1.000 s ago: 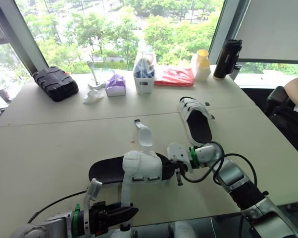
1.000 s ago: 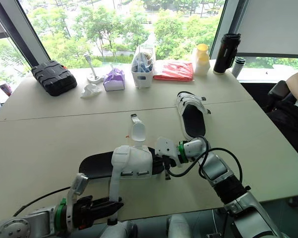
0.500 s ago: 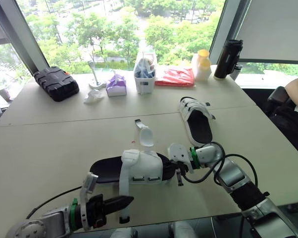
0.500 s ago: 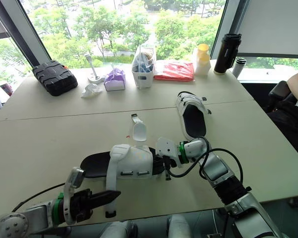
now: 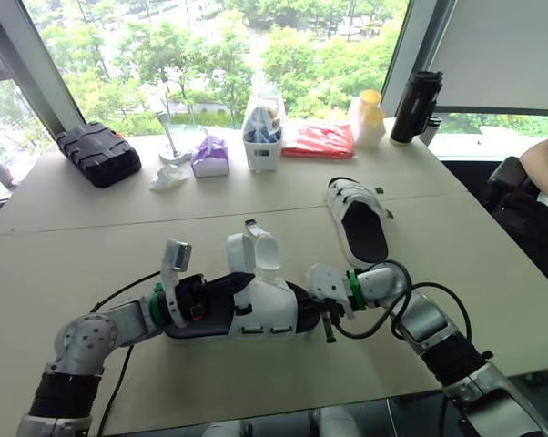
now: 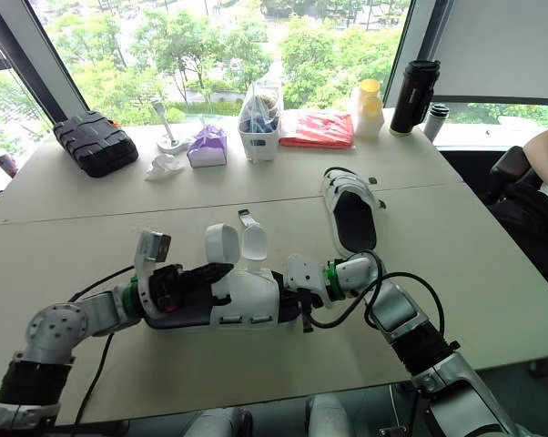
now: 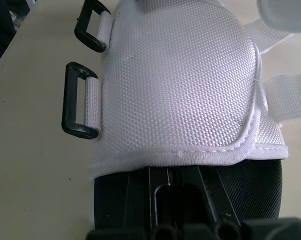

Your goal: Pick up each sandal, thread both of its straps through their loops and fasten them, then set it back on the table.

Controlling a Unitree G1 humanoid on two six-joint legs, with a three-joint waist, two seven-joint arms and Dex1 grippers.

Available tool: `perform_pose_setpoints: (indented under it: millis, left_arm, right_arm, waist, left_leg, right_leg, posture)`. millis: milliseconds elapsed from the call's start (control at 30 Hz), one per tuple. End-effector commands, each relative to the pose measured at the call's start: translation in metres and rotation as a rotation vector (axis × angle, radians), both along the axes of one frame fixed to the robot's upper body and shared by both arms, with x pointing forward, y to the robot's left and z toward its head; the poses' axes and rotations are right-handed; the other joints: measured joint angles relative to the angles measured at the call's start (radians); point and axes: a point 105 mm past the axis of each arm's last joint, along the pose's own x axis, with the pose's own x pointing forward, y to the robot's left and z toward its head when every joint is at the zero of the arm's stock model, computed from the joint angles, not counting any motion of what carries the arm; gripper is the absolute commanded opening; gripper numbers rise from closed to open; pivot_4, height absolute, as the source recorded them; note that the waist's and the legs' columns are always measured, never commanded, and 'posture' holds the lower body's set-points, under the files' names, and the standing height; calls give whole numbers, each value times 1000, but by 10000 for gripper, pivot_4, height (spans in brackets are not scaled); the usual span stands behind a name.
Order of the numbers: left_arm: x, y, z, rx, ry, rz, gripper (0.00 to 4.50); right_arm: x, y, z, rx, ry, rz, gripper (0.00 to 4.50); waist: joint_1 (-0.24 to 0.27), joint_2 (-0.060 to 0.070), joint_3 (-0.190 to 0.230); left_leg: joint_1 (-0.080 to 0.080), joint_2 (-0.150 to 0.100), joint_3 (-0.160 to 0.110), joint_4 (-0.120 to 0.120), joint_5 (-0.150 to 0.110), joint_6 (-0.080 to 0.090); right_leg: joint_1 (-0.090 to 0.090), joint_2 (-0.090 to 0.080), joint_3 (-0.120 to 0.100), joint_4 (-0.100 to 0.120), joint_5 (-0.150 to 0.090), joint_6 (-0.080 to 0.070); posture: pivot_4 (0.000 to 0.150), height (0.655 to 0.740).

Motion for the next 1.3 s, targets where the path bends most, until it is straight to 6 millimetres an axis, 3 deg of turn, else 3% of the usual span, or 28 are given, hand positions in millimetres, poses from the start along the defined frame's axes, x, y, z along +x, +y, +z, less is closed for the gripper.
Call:
perform_pose_setpoints:
  millis: [33, 300, 967, 1300]
  left_arm:
    - [-9, -7, 4, -22, 5, -97, 864]
    - [-14, -7, -1, 15, -15, -117, 864]
    - [11, -2, 2, -1, -87, -15, 864]
    - [1, -5, -3, 11, -75, -79, 864]
  right_arm:
    - [-3, 1, -13, -43, 26, 5, 0]
    - [-4, 1, -13, -44, 25, 7, 0]
    - [-5, 0, -15, -56, 12, 10, 0]
    - [-5, 0, -15, -55, 10, 5, 0]
  waist:
    - [1, 0, 0]
    - [1, 0, 0]
    - [2, 0, 0]
    - [2, 0, 0]
  left_leg:
    - [0, 0, 0, 0, 0, 0]
    - [0, 0, 0, 0, 0, 0]
    - [0, 0, 0, 0, 0, 0]
    - [0, 0, 0, 0, 0, 0]
  right_leg:
    - [0, 0, 0, 0, 0, 0]
    - [0, 0, 0, 0, 0, 0]
    - [0, 0, 0, 0, 0, 0]
    - [0, 0, 0, 0, 0, 0]
  posture:
    - [1500, 7400]
    - [1500, 7400]
    - [1500, 7400]
    - [1500, 7400]
